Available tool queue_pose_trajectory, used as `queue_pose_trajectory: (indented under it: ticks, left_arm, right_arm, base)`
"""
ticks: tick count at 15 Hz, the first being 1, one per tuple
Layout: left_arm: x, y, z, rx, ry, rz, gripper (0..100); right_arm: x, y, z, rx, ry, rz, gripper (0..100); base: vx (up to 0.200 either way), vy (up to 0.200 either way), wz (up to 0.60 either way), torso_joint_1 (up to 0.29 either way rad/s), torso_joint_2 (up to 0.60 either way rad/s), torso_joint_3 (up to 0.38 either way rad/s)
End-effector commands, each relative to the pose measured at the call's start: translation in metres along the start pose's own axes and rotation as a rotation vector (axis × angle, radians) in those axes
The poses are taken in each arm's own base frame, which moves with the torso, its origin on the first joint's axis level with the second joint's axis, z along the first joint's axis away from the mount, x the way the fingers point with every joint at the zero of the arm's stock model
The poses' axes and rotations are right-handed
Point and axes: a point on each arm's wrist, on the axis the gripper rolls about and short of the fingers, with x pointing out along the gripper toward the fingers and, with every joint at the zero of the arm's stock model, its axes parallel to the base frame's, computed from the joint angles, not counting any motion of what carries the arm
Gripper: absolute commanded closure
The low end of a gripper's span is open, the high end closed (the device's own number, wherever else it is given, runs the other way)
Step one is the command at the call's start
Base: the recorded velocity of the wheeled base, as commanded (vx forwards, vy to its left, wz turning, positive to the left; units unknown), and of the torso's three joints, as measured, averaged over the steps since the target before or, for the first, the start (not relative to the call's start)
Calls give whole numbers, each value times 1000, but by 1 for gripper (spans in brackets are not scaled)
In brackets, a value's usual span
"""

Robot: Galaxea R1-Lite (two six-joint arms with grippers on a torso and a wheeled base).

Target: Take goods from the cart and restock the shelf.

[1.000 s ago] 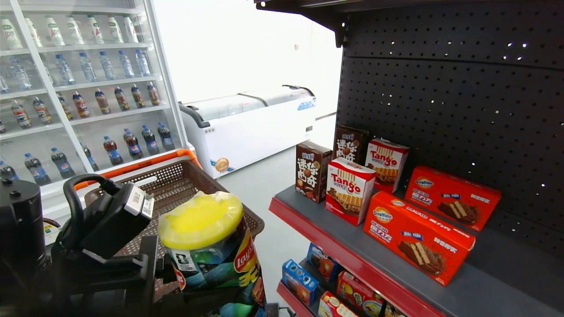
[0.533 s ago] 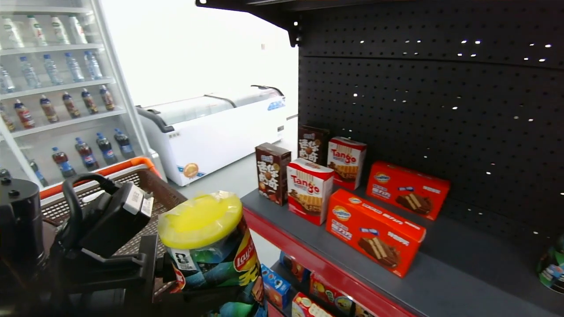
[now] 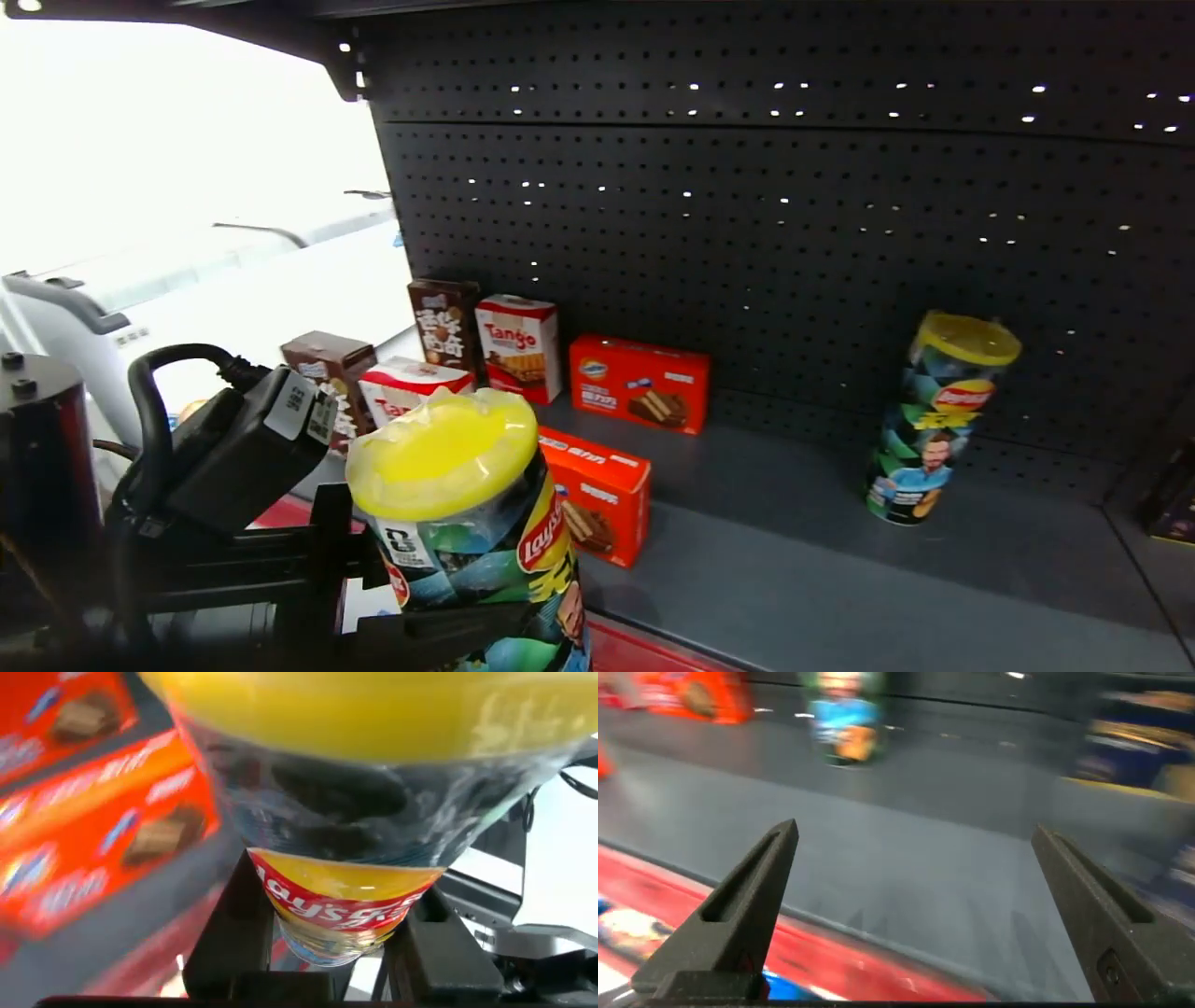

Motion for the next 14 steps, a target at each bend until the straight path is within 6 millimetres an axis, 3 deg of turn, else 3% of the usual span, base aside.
queue_pose_trajectory:
  ticks: [1, 7, 14]
  left_arm:
    - [3, 1, 1, 0, 4, -5, 100]
    - [6, 4, 0, -6, 11, -2, 100]
    - [9, 7, 0, -14, 19, 7, 100]
  right_arm:
    - [0, 0, 0, 0, -1, 0, 0]
    - [0, 0, 0, 0, -1, 0, 0]
    - [0, 0, 0, -3, -1, 7, 0]
  base:
    - [0, 0, -600, 7, 2, 7]
    - [0, 0, -600, 2, 1, 0]
    - [0, 0, 0, 0, 0, 0]
